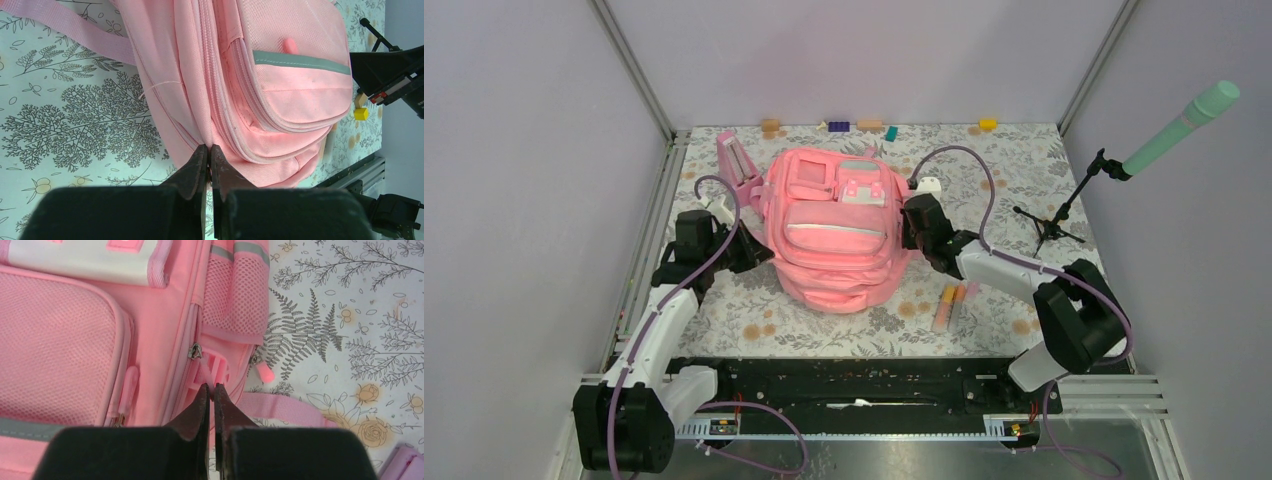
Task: Pack the student bag
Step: Zip the student bag at the center of the board.
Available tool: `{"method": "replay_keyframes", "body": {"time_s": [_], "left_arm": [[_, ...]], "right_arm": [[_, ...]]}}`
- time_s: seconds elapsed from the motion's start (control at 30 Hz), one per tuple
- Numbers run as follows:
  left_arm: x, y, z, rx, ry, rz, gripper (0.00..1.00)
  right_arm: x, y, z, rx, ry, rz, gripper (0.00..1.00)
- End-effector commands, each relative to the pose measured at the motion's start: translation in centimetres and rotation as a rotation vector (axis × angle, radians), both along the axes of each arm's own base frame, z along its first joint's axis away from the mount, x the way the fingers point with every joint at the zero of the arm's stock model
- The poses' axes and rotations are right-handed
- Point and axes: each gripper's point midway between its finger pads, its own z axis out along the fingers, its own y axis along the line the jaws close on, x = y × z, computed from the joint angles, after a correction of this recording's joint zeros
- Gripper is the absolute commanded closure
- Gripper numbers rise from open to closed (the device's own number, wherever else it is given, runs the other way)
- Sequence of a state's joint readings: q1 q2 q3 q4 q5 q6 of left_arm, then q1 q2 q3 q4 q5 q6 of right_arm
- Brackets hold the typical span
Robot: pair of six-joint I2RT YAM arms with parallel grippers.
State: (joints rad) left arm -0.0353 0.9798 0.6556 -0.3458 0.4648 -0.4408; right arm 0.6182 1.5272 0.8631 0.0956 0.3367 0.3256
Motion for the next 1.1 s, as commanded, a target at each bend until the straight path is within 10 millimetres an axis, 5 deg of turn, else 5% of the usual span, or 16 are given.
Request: {"method": "replay_keyframes", "body": {"time_s": [0.0, 0.53, 0.77, 0.8, 0.9, 1.07], "left_arm": [[2.5, 1.9, 3.8, 0.055, -0.151, 0.066, 1.00], [2.4, 1.7, 3.9, 0.041, -0.148, 0.054, 1.00], [2.3, 1.6, 3.9, 0.041, -0.150, 0.052, 1.00], [2.3, 1.7, 3.9, 0.044, -0.149, 0.054, 1.00], [2.3, 1.8, 4.1, 0.052, -0.151, 0.055, 1.00], [2.2, 2.5, 4.6, 0.119, -0.144, 0.037, 1.00]], "right_arm": [[2.8, -1.5, 1.6, -0.034, -0.048, -0.058, 1.00], [6.2, -0.4, 1.8, -0.087, -0.042, -0.030, 1.00], [5.7, 0.3, 2.7, -0.059, -0.045, 0.020, 1.00], [5.4, 0.5, 3.0, -0.047, -0.048, 0.039, 0.94], [4.0, 0.8, 3.7, -0.017, -0.046, 0.093, 0.55], [0.4, 0.3, 6.4, 0.096, -0.130, 0.146, 0.27]]}}
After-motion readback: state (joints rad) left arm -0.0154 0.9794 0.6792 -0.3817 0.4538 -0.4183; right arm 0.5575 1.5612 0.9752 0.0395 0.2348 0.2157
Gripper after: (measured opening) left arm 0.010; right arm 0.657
